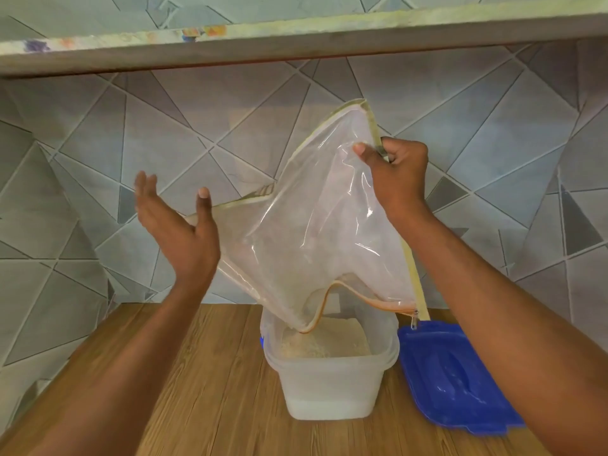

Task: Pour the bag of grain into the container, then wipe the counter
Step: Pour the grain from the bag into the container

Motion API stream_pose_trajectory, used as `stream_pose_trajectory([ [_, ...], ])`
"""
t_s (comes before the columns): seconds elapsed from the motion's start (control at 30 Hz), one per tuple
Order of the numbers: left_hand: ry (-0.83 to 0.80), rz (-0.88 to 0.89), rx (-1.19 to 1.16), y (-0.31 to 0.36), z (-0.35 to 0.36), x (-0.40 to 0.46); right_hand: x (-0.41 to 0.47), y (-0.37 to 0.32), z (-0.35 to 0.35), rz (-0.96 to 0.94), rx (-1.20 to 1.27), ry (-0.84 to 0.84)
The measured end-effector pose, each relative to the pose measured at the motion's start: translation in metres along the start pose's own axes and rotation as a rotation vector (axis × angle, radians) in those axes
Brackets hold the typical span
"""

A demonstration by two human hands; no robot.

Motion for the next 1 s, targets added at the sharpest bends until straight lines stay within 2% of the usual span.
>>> stream_pose_trajectory([
  [0.07, 0.066, 0.125, 0.072, 0.012, -0.003, -0.004, 0.002, -0.006, 0.006, -0.028, -0.001, -0.008],
  [0.1, -0.003, 0.171, 0.103, 0.015, 0.001, -0.007, 0.003, -0.009, 0.007, -0.035, 0.006, -0.008],
  [0.2, -0.489, 0.239, 0.206, 0.01, 0.02, -0.029, 0.003, -0.014, 0.011, -0.036, 0.021, -0.005],
  [0.23, -0.516, 0.242, 0.216, 0.006, 0.02, -0.033, 0.002, -0.014, 0.012, -0.032, 0.018, -0.013],
  [0.3, -0.372, 0.241, 0.21, 0.006, 0.011, -0.032, -0.001, -0.015, 0.016, -0.014, 0.02, -0.033],
  [0.33, -0.359, 0.246, 0.208, 0.009, 0.01, -0.031, -0.001, -0.014, 0.016, -0.007, 0.018, -0.032],
  [0.43, -0.576, 0.285, 0.21, 0.019, 0.018, -0.037, -0.002, -0.009, 0.019, -0.001, 0.004, -0.04],
  [0.47, -0.555, 0.264, 0.143, 0.023, 0.016, -0.038, -0.002, -0.008, 0.019, 0.005, 0.008, -0.044],
  [0.53, -0.269, 0.178, -0.006, 0.032, 0.003, -0.03, -0.003, -0.007, 0.021, 0.021, 0.014, -0.042],
  [0.57, -0.141, 0.148, 0.002, 0.03, 0.0, -0.026, -0.003, -0.006, 0.02, 0.025, 0.019, -0.032],
  [0.6, -0.13, 0.149, 0.053, 0.03, 0.0, -0.025, -0.002, -0.007, 0.02, 0.027, 0.028, -0.027],
  [0.63, -0.266, 0.164, 0.125, 0.027, 0.008, -0.029, -0.001, -0.008, 0.02, 0.025, 0.041, -0.028],
  [0.7, -0.652, 0.107, 0.168, 0.013, 0.026, -0.052, 0.0, -0.011, 0.025, 0.019, 0.057, -0.038],
  [0.73, -0.672, 0.069, 0.131, 0.009, 0.026, -0.059, -0.001, -0.012, 0.027, 0.018, 0.059, -0.044],
  [0.77, -0.574, 0.081, 0.097, 0.008, 0.021, -0.06, -0.003, -0.013, 0.029, 0.018, 0.064, -0.048],
  [0.83, -0.214, 0.165, 0.124, 0.021, 0.004, -0.049, -0.005, -0.016, 0.029, 0.018, 0.08, -0.037],
  [0.87, -0.12, 0.204, 0.149, 0.024, 0.002, -0.044, -0.006, -0.016, 0.029, 0.017, 0.079, -0.03],
  [0.9, -0.16, 0.242, 0.194, 0.023, 0.006, -0.042, -0.006, -0.018, 0.029, 0.015, 0.07, -0.03],
  [0.93, -0.311, 0.246, 0.207, 0.02, 0.013, -0.045, -0.006, -0.02, 0.029, 0.014, 0.058, -0.03],
  [1.0, -0.621, 0.14, 0.184, 0.008, 0.028, -0.057, -0.004, -0.022, 0.028, 0.016, 0.029, -0.023],
])
Point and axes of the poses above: each hand's wrist, its own x-axis towards the middle knuckle, its own z-axis out of the palm, y = z × x, the point moved 4 cm from there along x, towards the middle knuckle, and after that the axes turned 2 degrees about y, right-handed, at the moved point
